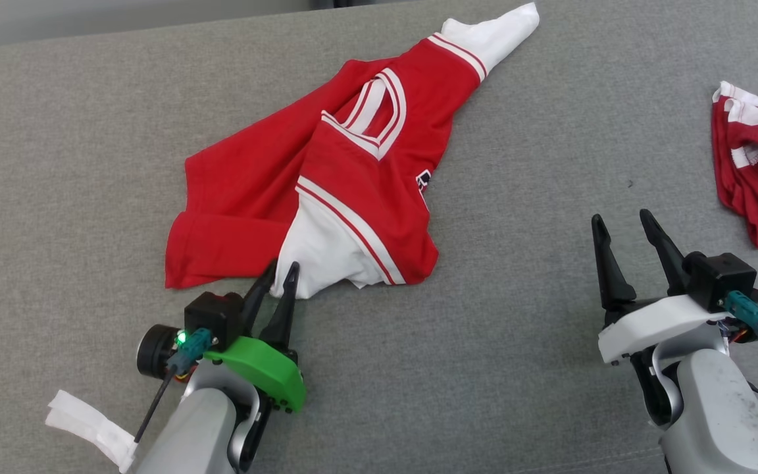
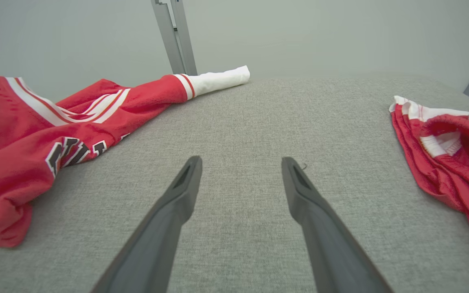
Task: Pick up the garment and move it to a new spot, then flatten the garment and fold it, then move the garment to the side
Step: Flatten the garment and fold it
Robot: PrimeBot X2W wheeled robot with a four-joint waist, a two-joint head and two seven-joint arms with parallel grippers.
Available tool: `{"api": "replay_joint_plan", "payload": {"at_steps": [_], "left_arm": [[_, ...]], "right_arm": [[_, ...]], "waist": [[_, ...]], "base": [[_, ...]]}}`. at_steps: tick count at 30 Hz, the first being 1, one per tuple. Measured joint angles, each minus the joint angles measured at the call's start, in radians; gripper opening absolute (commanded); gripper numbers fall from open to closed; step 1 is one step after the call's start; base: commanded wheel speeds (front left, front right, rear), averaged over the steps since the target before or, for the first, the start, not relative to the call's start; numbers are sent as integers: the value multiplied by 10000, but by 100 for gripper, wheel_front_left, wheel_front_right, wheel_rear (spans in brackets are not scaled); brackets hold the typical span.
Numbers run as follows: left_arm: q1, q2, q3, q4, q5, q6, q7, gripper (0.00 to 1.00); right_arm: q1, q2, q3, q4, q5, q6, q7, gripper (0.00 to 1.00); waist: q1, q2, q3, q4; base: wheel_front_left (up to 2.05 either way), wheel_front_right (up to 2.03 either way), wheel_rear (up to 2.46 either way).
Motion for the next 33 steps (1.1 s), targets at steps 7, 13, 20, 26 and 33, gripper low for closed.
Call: {"api": "replay_joint_plan", "payload": {"at_steps": [7,13,20,26,33], "left_arm": [[-8,176,-466,-2,-337,0,0,0],[-608,207,-826,-1873,-598,0,2,0],[-2086,-27,-2318,-2755,-853,0,2,0],[-2948,-360,-3545,-2109,-982,0,2,0],[-3117,-564,-4470,-855,-675,-2,2,100]], "right_arm": [[-34,0,67,107,44,0,0,100],[-58,0,-6,69,119,0,0,100],[-56,-2,100,100,318,0,0,100],[-83,-2,422,75,506,0,0,100],[-56,-6,341,35,520,0,0,100]], "waist": [[0,0,-123,94],[0,0,-243,-31],[0,0,-350,-448],[0,0,-375,-1134],[0,0,-332,-2107]], "base": [[0,0,0],[0,0,0],[0,0,0],[0,0,0],[0,0,0]]}}
